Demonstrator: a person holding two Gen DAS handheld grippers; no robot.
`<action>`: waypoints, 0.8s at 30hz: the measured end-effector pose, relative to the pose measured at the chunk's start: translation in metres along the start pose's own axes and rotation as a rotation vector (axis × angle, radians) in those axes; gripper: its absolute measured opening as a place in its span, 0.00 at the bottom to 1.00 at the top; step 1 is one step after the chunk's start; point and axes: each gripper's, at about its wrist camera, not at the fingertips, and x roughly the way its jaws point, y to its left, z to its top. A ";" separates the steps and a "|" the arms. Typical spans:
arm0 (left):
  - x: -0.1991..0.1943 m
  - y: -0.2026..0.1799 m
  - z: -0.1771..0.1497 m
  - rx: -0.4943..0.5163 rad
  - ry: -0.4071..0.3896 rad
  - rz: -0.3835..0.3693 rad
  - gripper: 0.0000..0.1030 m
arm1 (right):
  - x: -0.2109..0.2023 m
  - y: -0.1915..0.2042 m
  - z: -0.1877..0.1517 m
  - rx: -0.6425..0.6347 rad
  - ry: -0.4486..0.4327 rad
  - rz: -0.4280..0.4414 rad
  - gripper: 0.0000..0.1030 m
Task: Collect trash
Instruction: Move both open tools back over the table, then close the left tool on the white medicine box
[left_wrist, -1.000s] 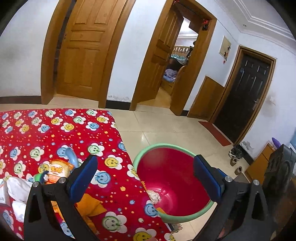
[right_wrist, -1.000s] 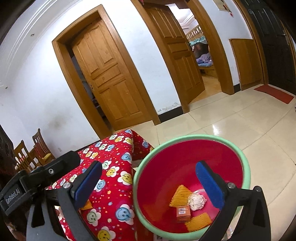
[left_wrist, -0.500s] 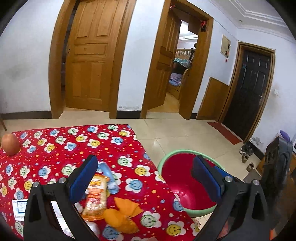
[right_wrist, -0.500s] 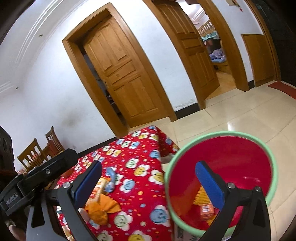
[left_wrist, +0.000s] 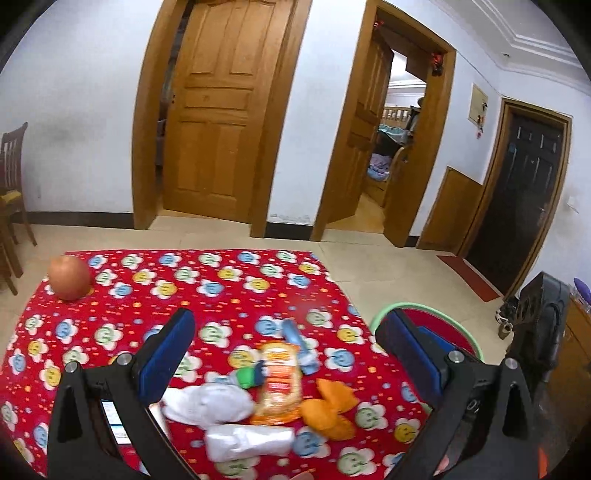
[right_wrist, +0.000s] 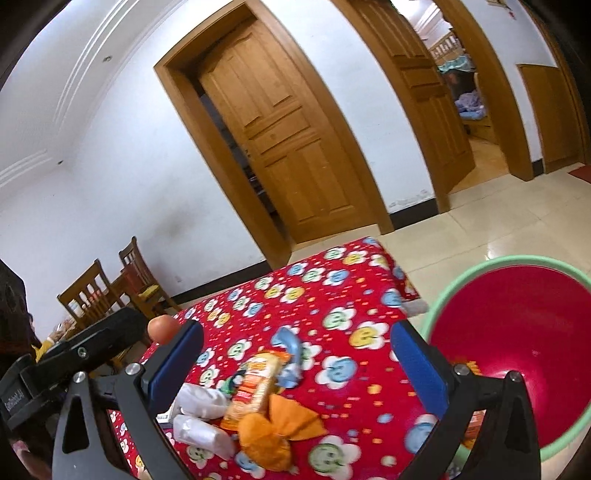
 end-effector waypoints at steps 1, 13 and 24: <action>-0.001 0.005 0.001 -0.007 -0.002 0.003 0.98 | 0.004 0.004 -0.002 -0.008 0.010 0.007 1.00; -0.015 0.071 -0.020 -0.018 0.040 0.105 0.98 | 0.021 0.017 -0.020 -0.066 0.088 -0.006 1.00; 0.000 0.122 -0.076 -0.076 0.218 0.229 0.98 | 0.031 0.029 -0.033 -0.099 0.148 -0.042 1.00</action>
